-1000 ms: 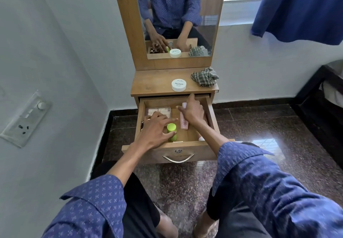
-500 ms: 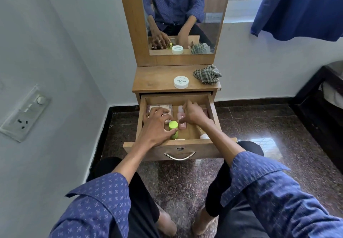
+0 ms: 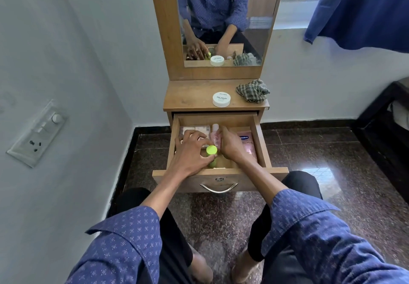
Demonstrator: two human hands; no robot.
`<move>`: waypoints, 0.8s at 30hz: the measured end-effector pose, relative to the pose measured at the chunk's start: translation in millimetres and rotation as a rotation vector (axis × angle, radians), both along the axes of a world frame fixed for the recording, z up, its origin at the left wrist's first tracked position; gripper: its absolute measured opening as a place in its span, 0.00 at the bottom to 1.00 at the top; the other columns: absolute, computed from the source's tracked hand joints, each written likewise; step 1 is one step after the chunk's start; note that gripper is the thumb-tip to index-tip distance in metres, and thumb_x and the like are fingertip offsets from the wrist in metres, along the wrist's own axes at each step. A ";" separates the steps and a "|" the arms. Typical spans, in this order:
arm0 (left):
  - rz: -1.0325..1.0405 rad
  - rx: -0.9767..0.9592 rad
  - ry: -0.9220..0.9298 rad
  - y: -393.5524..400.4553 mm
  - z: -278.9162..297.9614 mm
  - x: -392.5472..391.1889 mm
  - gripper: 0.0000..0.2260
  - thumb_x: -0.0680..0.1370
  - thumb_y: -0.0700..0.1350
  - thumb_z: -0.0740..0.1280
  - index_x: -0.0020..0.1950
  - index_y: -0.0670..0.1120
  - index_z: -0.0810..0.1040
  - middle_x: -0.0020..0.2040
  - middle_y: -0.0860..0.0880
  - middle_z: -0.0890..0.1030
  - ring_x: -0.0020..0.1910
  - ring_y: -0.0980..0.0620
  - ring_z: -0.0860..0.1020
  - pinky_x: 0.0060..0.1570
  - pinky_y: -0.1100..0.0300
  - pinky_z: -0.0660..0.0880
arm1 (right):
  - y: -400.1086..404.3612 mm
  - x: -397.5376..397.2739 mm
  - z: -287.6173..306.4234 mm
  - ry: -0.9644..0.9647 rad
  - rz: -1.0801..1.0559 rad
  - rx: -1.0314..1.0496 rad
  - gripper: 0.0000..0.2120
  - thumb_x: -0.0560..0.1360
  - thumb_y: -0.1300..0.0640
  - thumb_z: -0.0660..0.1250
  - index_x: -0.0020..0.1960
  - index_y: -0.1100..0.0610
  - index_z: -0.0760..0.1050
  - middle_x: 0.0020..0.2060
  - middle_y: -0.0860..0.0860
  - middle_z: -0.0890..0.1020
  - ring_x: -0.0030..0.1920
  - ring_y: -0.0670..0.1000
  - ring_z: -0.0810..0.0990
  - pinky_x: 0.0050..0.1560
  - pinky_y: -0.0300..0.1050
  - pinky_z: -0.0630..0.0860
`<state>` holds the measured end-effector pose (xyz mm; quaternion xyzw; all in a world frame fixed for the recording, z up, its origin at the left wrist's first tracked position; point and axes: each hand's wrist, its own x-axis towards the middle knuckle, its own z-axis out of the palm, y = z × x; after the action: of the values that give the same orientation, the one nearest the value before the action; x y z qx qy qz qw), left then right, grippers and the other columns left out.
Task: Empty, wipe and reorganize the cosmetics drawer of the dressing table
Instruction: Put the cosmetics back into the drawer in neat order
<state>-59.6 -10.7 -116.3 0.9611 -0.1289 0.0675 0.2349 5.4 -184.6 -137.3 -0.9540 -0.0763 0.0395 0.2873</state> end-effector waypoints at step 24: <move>0.027 0.064 -0.004 0.2 7.2 -3.8 0.21 0.72 0.64 0.73 0.60 0.54 0.83 0.68 0.54 0.76 0.72 0.49 0.65 0.69 0.40 0.64 | -10.5 61.0 79.8 -0.369 0.015 -0.180 0.30 0.76 0.48 0.74 0.75 0.52 0.71 0.68 0.56 0.74 0.67 0.58 0.69 0.63 0.54 0.75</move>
<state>-63.4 -10.5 -109.1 0.9696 -0.1187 0.0685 0.2026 66.4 -195.1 -57.5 -0.9663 -0.1307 -0.1270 0.1815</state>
